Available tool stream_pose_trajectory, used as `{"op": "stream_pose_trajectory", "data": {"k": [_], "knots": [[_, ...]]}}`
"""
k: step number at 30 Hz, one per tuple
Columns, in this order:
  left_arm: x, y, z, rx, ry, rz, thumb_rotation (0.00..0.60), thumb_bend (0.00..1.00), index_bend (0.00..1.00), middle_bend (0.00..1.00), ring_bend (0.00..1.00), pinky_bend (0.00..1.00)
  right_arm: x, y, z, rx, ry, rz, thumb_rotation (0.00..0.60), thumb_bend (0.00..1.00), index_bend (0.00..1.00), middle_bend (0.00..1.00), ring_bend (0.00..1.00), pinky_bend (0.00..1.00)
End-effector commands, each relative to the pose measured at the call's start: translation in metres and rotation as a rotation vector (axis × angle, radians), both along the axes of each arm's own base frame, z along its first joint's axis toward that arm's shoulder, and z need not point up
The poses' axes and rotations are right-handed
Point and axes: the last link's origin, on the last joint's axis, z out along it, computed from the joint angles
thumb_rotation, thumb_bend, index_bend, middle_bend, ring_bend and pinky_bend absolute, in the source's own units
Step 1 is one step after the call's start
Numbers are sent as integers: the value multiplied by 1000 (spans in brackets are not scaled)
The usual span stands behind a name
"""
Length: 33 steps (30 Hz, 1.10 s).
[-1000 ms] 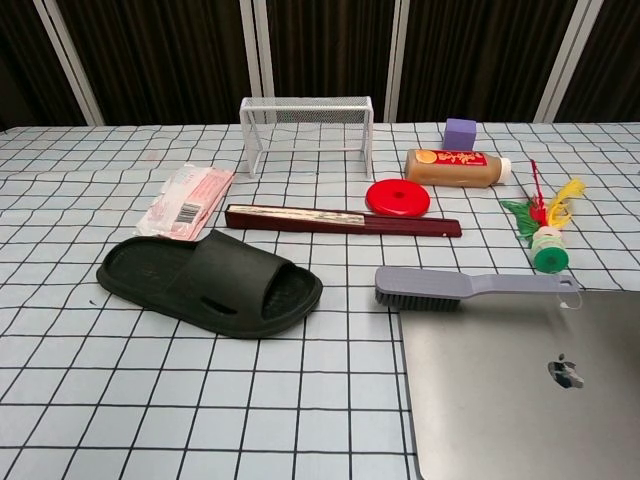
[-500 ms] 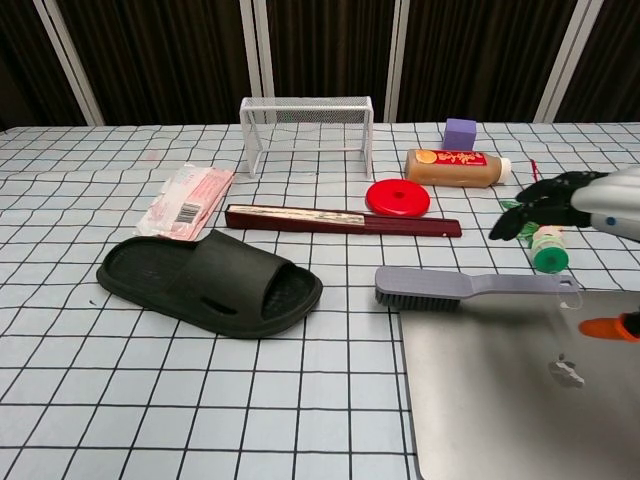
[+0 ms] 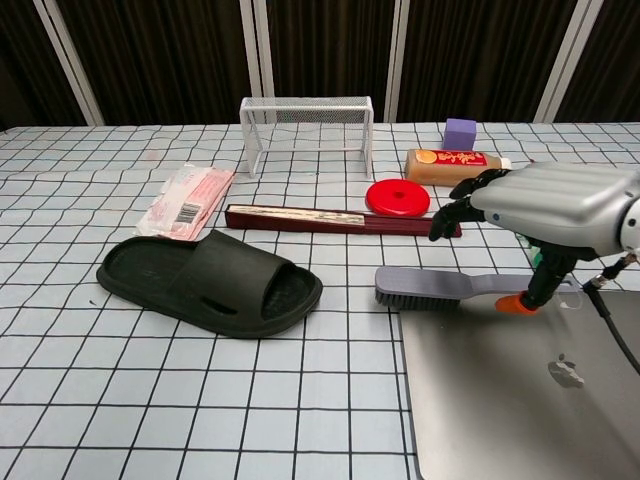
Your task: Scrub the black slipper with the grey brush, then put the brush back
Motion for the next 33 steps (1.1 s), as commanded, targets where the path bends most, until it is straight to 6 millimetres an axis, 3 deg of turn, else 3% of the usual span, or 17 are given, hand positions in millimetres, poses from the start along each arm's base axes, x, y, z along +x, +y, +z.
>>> {"op": "stream_pose_trajectory", "data": {"k": [1,10,33], "knots": [[0,0,0,0,1,2,600,68,0,0,0,0,2,-5,-5,-4,2,-6,600,288,256,264,77,0],[0,2,0,6,16,0,600,68,0,0,0,0,6,-16,-19,9,10,-25,600,287,284,287,102,20],[-3,1,3,20,22,-2,600,69,0,0,0,0,24,-20,-49,7,52,13,600,308,330,329,135,87]]}}
